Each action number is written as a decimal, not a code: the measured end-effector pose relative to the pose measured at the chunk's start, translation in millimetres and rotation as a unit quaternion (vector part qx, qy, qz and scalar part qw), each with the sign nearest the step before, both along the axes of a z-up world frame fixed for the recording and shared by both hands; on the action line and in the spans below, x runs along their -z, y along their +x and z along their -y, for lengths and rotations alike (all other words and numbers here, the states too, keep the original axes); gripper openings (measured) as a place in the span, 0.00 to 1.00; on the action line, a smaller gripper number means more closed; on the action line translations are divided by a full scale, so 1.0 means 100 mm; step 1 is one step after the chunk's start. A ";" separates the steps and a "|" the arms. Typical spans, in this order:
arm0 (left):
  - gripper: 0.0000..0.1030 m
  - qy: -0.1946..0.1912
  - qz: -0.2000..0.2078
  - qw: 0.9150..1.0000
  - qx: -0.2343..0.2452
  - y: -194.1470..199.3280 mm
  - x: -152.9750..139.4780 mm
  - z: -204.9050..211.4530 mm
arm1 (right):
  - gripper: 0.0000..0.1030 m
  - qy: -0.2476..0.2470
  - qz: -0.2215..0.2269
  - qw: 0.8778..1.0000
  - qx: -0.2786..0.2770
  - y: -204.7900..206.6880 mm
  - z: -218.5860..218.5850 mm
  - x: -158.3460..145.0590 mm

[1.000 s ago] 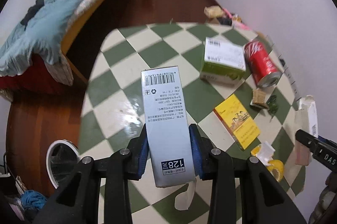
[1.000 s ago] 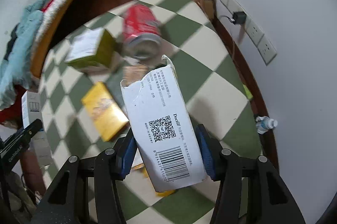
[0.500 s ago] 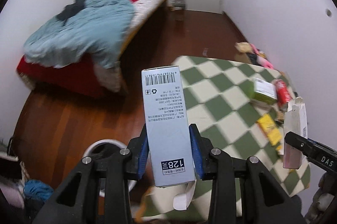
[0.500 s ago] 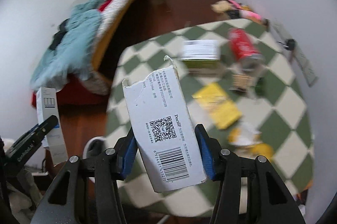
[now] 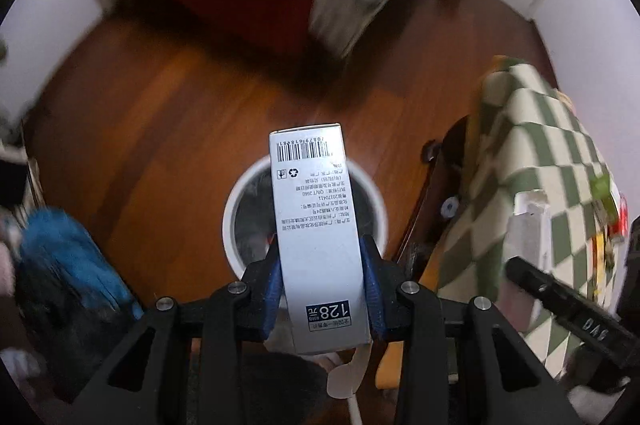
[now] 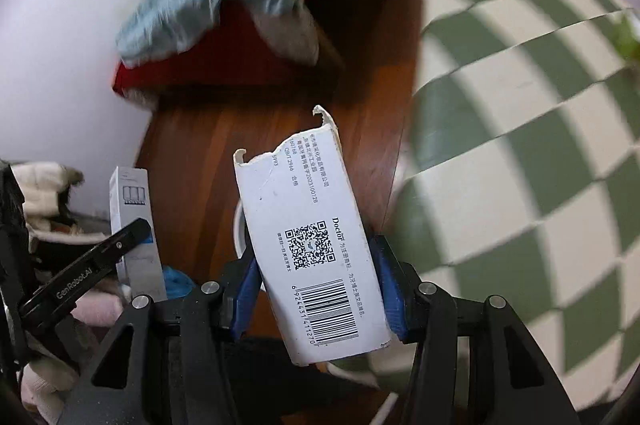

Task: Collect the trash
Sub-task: 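Carry both boxes over the bin and open both tools to drop them, then move both tools from the bin back over the table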

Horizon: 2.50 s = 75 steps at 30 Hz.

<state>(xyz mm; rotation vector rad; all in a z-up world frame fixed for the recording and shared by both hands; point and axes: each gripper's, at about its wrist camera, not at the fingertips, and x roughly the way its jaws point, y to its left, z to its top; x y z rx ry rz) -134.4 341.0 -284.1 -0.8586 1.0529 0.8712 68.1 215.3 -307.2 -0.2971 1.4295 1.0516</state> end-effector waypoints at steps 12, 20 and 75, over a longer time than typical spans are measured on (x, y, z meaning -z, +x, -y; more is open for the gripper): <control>0.35 -0.147 -0.008 0.989 -0.016 -0.08 1.22 -0.63 | 0.53 -0.111 -0.015 0.991 -0.066 -0.46 -1.17 1.30; 0.91 -0.145 -0.012 0.988 -0.053 -0.34 1.26 -0.69 | 0.64 -0.148 -0.029 0.984 -0.091 -0.42 -1.47 1.73; 0.91 0.170 -0.017 0.983 0.062 0.58 -1.16 1.32 | 0.97 0.080 0.066 0.992 0.069 0.37 1.26 -1.47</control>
